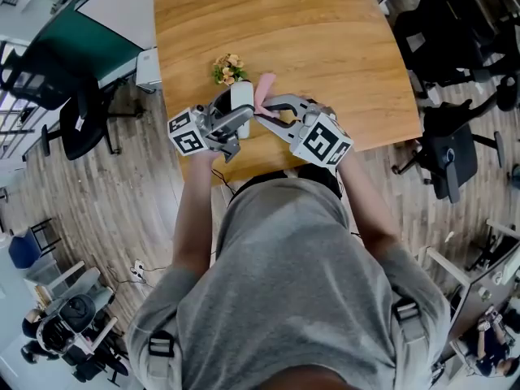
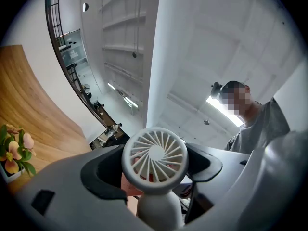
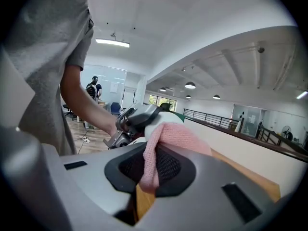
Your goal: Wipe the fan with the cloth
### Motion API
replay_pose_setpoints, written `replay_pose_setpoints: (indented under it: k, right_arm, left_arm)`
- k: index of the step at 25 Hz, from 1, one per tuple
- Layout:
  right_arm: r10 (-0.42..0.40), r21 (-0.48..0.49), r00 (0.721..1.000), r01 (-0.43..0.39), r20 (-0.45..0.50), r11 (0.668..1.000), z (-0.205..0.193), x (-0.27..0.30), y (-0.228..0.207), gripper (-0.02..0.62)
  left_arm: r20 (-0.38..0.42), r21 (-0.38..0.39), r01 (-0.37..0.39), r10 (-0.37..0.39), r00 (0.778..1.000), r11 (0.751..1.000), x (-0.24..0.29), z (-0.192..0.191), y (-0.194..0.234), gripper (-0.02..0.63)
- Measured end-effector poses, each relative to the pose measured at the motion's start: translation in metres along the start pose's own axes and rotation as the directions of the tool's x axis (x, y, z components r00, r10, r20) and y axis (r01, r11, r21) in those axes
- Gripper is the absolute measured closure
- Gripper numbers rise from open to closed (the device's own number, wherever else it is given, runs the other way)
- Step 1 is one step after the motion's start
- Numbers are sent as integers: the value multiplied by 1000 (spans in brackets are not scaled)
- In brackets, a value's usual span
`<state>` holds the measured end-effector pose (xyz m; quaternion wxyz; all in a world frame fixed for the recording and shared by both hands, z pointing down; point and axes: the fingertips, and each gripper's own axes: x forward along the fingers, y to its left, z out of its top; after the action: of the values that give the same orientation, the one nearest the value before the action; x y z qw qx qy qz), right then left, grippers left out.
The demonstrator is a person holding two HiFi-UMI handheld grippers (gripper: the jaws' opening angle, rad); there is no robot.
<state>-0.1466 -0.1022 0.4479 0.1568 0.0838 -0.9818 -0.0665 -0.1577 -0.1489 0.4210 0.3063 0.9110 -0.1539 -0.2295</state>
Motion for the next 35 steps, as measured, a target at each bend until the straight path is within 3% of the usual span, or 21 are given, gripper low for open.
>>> replay_pose_setpoints:
  k: [4, 10, 13, 19, 25, 35]
  right_arm:
    - [17, 62, 996, -22, 90, 998, 18, -7, -5, 563]
    - [-51, 190, 972, 7, 230, 982, 47, -23, -24, 563]
    - [-96, 212, 970, 48, 225, 976, 48, -27, -39, 563]
    - [-106, 154, 983, 82, 153, 985, 22, -21, -42, 563]
    - [-102, 208, 983, 69, 152, 976, 15, -17, -33, 563]
    - [-4, 181, 989, -23, 146, 983, 14, -12, -10, 563]
  left_arm:
    - [42, -74, 80, -77, 996, 994, 2, 4, -6, 225]
    - [9, -83, 112, -112, 994, 990, 8, -1, -14, 225]
    - [-4, -89, 132, -133, 991, 987, 11, -4, -20, 225]
    - [-3, -91, 155, -156, 988, 984, 9, -7, -28, 225]
    - [-5, -85, 159, -160, 987, 984, 8, -6, -30, 225]
    - [17, -58, 115, -114, 993, 992, 9, 3, -18, 225]
